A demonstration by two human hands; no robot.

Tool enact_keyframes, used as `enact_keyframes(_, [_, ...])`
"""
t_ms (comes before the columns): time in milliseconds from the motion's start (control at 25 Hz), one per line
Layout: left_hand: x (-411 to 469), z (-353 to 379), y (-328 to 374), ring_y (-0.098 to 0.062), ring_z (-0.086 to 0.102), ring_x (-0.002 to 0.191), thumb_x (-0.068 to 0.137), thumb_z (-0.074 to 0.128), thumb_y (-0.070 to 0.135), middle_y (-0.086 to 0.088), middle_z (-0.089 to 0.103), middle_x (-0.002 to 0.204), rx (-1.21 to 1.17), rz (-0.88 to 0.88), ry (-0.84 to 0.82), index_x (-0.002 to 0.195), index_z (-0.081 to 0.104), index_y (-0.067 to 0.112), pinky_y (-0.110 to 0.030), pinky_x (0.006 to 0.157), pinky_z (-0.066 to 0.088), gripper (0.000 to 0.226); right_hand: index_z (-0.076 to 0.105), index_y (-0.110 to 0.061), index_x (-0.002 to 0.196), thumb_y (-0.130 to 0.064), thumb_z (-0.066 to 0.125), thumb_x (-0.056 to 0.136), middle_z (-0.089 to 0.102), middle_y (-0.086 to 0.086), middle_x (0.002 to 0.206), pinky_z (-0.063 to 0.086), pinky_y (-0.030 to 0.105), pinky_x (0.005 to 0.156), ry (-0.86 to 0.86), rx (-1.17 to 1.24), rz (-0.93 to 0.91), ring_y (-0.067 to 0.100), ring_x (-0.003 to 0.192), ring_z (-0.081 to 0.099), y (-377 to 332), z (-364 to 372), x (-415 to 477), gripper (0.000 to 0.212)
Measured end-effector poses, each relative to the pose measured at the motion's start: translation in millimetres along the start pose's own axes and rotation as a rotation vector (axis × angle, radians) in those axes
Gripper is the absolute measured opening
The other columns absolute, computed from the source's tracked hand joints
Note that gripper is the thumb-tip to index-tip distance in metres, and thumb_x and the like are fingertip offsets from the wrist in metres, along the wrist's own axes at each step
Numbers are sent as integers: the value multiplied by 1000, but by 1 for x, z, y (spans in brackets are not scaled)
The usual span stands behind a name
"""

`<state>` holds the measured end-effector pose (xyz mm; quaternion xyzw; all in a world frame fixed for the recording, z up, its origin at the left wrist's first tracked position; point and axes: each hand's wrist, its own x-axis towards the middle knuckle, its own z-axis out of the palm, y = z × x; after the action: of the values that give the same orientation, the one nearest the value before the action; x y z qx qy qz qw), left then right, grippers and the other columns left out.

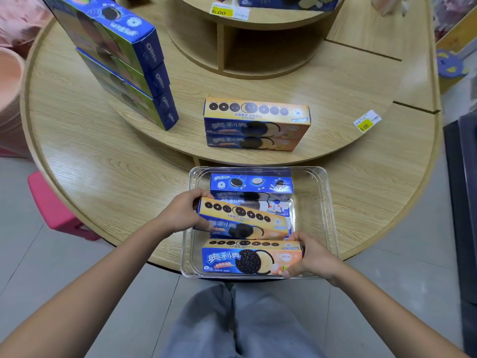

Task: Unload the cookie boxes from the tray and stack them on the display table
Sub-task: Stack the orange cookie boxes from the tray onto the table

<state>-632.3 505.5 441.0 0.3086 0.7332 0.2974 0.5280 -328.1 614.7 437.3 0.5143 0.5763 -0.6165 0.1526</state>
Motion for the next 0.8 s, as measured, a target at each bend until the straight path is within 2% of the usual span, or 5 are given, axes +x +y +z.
enact_keyframes(240, [-14,-4,2,3,64,68,50,84,-7,1,68,85,-27,44,45,103,61,14,-15,58,51,62,49,-22,96,-22,90,28,66,12,97,53,35,72,3,-89,-28,18,75,61,-9,-8,-6,79])
enact_keyframes(320, [-20,-10,8,6,64,72,50,83,-9,3,68,87,-57,87,64,101,62,17,-12,61,50,61,51,-20,95,-15,91,32,69,8,89,53,34,68,33,-117,-93,14,71,63,-15,-13,-13,75])
enact_keyframes(440, [-29,-22,19,4,64,79,50,83,-11,6,71,85,-147,148,108,99,63,21,-11,67,50,62,54,-21,93,-2,90,40,66,-7,77,48,15,61,136,-155,-222,-1,63,58,-30,-31,-30,67])
enact_keyframes(560, [-33,-41,38,-1,64,84,51,82,-12,9,72,86,-212,234,165,99,64,19,-13,72,51,61,54,-21,95,5,89,42,67,-6,78,50,17,65,214,-80,-327,6,71,60,-48,-53,-51,68])
enact_keyframes(800, [-26,-69,98,3,64,76,52,76,-18,-1,66,91,-300,397,263,100,61,19,-12,70,52,62,55,-25,98,-37,93,18,71,-5,86,56,24,66,350,90,-550,7,73,64,-101,-97,-81,89])
